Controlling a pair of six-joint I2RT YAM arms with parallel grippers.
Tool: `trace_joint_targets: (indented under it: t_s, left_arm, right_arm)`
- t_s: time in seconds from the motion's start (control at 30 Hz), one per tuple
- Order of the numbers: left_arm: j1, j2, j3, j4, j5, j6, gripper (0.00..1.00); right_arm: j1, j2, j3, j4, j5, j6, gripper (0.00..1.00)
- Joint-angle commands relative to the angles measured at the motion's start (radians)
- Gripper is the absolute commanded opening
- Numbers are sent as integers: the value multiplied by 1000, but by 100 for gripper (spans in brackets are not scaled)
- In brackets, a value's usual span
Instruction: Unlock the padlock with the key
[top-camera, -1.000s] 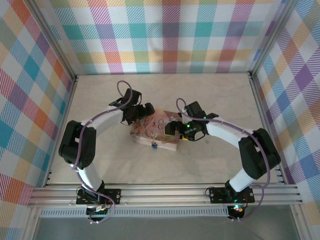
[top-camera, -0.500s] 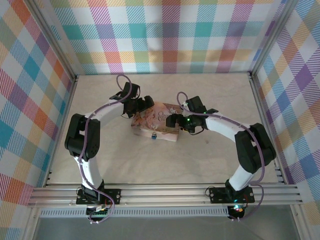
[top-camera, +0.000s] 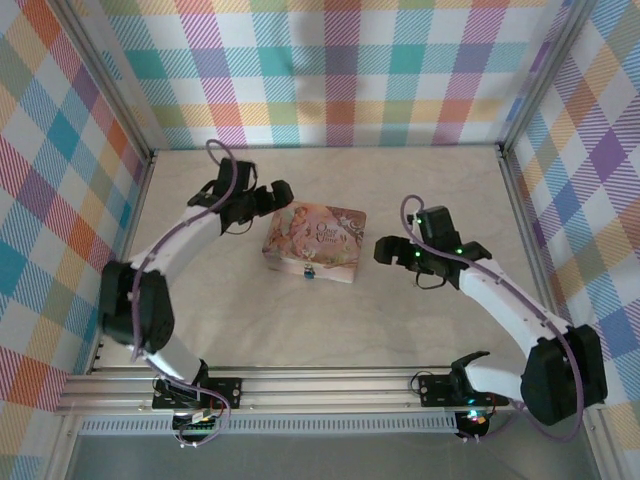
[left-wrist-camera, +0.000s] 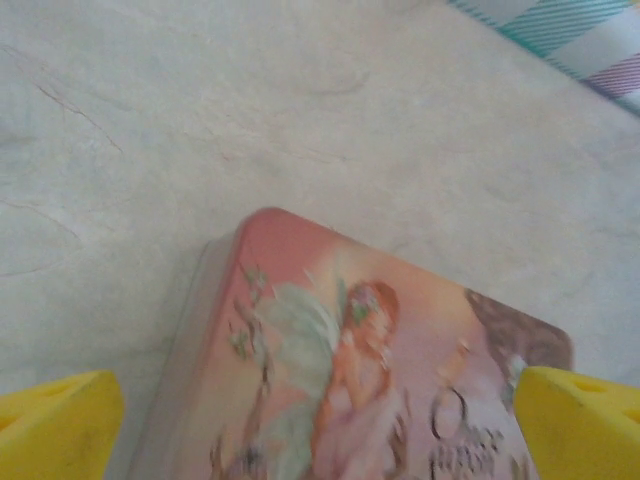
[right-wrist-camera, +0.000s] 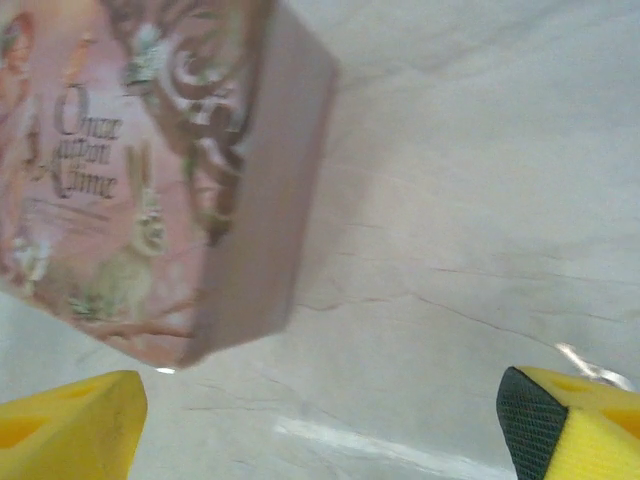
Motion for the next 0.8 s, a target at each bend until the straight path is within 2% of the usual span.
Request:
trace_joint_targets:
  t_s: [0.0, 0.17, 0.33, 0.77]
  left_arm:
    - [-10, -136, -112, 6, -18, 0, 100]
    - [-27, -322, -270, -4, -6, -68, 100]
    - [-50, -417, -355, -24, -3, -115, 100]
    - [-64, -412, -365, -28, -20, -136, 100]
  right_arm:
    - [-68, -23, -42, -46, 55, -11, 85]
    - [-112, 43, -71, -41, 64, -30, 75]
    - [-118, 141, -66, -34, 84, -47, 68]
    - [-141, 283, -51, -22, 58, -36, 49]
